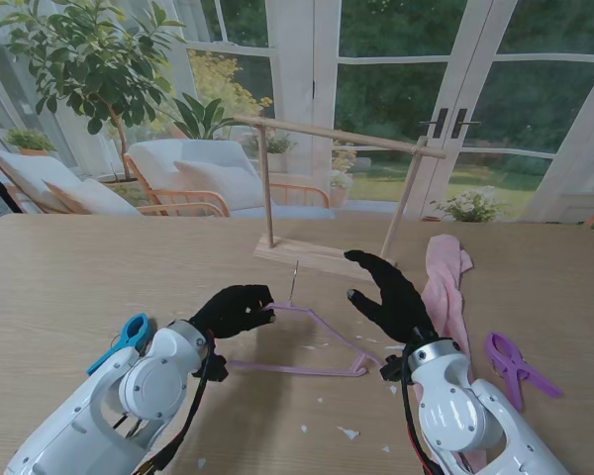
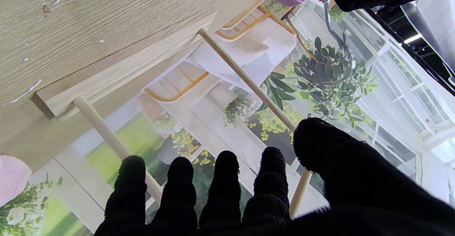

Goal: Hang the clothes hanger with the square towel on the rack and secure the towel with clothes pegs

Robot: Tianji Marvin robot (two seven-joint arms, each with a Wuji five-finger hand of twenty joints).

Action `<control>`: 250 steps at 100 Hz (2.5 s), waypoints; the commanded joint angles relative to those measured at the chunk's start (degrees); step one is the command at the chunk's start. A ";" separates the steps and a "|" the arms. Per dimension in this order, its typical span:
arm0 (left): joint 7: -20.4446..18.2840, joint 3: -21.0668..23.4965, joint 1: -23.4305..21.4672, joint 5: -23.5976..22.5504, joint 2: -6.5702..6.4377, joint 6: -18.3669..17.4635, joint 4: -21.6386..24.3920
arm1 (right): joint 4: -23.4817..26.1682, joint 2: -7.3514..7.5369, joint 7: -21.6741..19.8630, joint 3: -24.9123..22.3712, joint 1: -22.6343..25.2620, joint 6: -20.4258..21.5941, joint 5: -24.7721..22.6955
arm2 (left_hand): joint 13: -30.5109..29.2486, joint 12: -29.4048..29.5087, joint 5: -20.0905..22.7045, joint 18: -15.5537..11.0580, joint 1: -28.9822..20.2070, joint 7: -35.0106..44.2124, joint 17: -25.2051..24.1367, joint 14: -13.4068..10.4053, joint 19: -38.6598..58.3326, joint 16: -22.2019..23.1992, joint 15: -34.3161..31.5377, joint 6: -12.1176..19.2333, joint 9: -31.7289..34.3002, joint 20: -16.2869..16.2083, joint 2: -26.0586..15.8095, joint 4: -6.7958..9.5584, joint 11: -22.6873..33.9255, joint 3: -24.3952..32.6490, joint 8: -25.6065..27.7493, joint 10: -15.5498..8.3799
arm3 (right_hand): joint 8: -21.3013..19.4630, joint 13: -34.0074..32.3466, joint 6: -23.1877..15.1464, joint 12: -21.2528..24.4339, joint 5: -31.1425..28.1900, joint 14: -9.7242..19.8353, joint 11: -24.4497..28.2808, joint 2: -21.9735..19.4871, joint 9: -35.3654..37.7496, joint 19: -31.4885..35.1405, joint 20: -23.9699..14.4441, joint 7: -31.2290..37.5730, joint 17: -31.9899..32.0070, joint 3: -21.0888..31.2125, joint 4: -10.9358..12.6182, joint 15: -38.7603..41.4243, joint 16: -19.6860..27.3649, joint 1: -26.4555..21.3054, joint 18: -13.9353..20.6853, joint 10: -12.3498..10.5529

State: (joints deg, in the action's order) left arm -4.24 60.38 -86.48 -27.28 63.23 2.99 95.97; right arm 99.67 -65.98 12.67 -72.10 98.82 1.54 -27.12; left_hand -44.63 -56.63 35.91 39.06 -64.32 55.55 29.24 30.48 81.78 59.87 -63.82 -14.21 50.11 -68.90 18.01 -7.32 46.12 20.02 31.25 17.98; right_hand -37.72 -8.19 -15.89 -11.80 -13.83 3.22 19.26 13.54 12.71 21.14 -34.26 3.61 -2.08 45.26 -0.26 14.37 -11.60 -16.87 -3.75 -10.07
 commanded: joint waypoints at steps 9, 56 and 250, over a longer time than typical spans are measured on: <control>-3.02 0.45 0.25 1.01 -0.19 0.68 1.08 | 0.14 -0.50 -0.59 0.20 0.18 -0.23 0.03 | 1.27 6.81 5.19 0.93 -2.91 -3.20 -5.86 0.53 -8.23 -12.47 15.03 3.71 4.58 15.61 3.04 0.67 -12.50 7.12 -4.18 -1.81 | -0.41 0.27 -1.69 -0.42 -0.03 1.33 1.19 1.09 -1.02 -0.22 -0.96 0.26 -0.23 1.16 0.82 0.70 -0.39 -0.50 -0.19 -0.90; -4.09 0.51 0.44 1.50 -0.36 1.21 1.62 | 0.22 -0.53 -0.41 0.11 0.30 -0.19 0.04 | -2.24 2.00 19.79 0.93 -7.99 2.73 5.78 -1.39 0.29 -7.41 5.80 7.05 4.06 15.15 5.49 -1.95 -15.85 20.76 14.46 -1.56 | -0.34 0.28 -1.52 -0.55 -0.18 1.23 1.52 1.07 -1.07 -0.04 -0.93 0.39 -0.26 1.27 0.66 0.87 -0.45 -0.46 -0.30 -0.77; -3.24 9.19 -5.05 7.89 -0.22 -9.53 5.60 | 6.23 -0.10 0.04 -1.23 2.85 -4.07 -5.43 | -13.92 -5.98 7.56 -4.62 6.11 1.57 30.83 -3.05 30.98 6.04 -22.26 8.41 7.21 13.08 6.28 -3.33 8.97 16.92 7.68 -2.91 | 0.41 -3.58 1.77 -3.55 -5.63 0.18 9.24 3.23 1.41 2.89 -0.87 2.46 -3.86 5.90 2.75 2.92 -1.51 -1.66 -1.75 0.85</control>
State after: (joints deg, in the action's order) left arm -6.93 69.16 -90.88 -19.64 62.99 -5.75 100.49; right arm 104.66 -66.01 14.02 -72.89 100.93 -1.84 -32.10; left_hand -55.89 -61.49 43.01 38.33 -57.45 49.86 52.86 27.67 99.29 64.87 -81.75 -7.80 56.73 -60.86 25.52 -10.45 53.32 34.63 35.35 14.60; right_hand -37.72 -11.09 -14.80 -14.85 -18.72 3.07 27.65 15.71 13.97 22.90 -34.27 5.60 -5.47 51.17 -0.26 16.89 -12.70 -18.98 -5.16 -9.69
